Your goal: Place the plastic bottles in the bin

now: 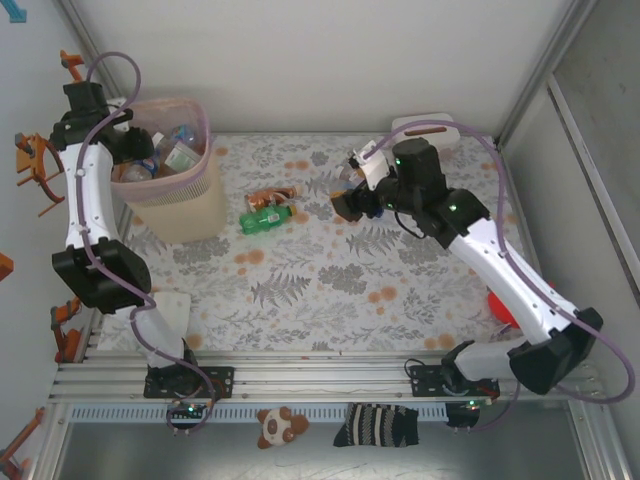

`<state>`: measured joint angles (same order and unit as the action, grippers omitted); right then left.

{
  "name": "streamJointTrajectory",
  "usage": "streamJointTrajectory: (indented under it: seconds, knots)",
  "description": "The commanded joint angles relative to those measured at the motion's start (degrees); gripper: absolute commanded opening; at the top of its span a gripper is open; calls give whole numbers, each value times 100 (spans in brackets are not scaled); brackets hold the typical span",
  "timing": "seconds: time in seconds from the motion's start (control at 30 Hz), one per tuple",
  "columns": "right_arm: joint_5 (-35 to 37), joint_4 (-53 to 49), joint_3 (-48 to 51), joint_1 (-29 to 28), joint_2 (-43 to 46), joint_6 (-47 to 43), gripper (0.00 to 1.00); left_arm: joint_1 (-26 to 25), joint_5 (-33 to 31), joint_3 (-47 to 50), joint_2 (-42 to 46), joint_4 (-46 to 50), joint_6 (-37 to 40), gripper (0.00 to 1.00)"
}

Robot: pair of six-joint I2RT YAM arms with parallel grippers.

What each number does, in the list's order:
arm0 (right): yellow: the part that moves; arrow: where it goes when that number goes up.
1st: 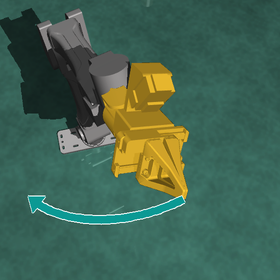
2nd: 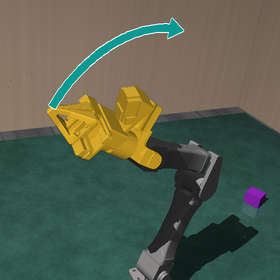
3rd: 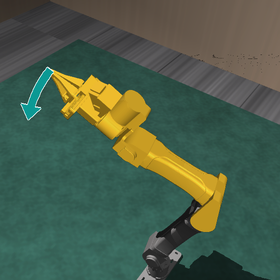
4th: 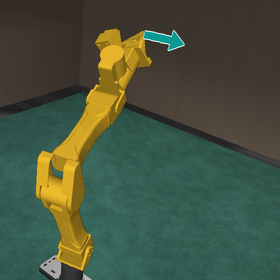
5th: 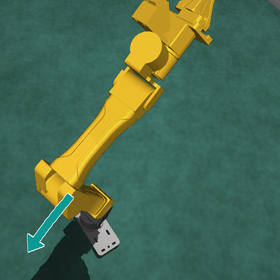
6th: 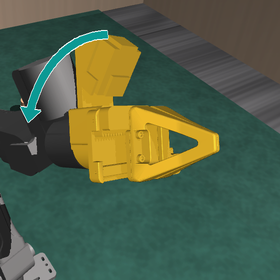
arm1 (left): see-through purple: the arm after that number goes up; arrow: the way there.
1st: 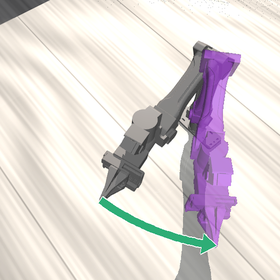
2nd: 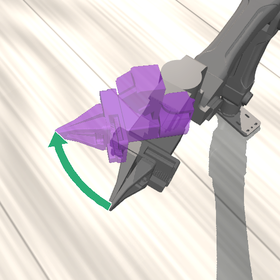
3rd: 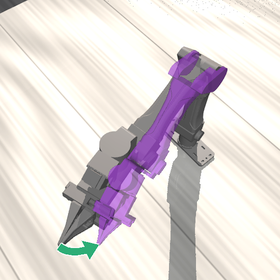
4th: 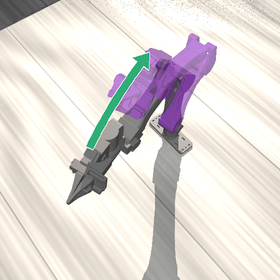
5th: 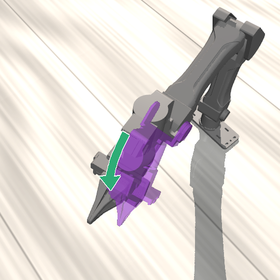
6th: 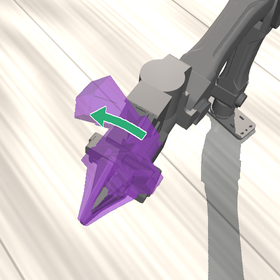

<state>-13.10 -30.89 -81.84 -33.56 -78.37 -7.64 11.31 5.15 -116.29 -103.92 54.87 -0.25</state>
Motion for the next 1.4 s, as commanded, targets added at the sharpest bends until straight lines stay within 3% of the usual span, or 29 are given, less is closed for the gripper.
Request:
streamJointTrajectory:
  seconds: [0.0,0.27,0.63,0.93,1.37]
  knots:
    - [336,-423,-297,204,-367,-520,81,29,349,-102,551,-29,-148,43]
    - [694,-766,-650,750,-1689,-1169,71,15,1362,281,1271,-156,-427,45]
    - [739,-909,-938,1211,-3093,-1567,68,-395,2841,2339,2666,-1517,-1456,50]
    - [827,-971,-1192,1409,-3825,-1712,68,-1352,2891,2988,2914,-2116,-1891,51]
    - [775,-1041,-1209,1497,-4374,-1855,67,-1498,2957,2897,2973,-2301,-2084,51]
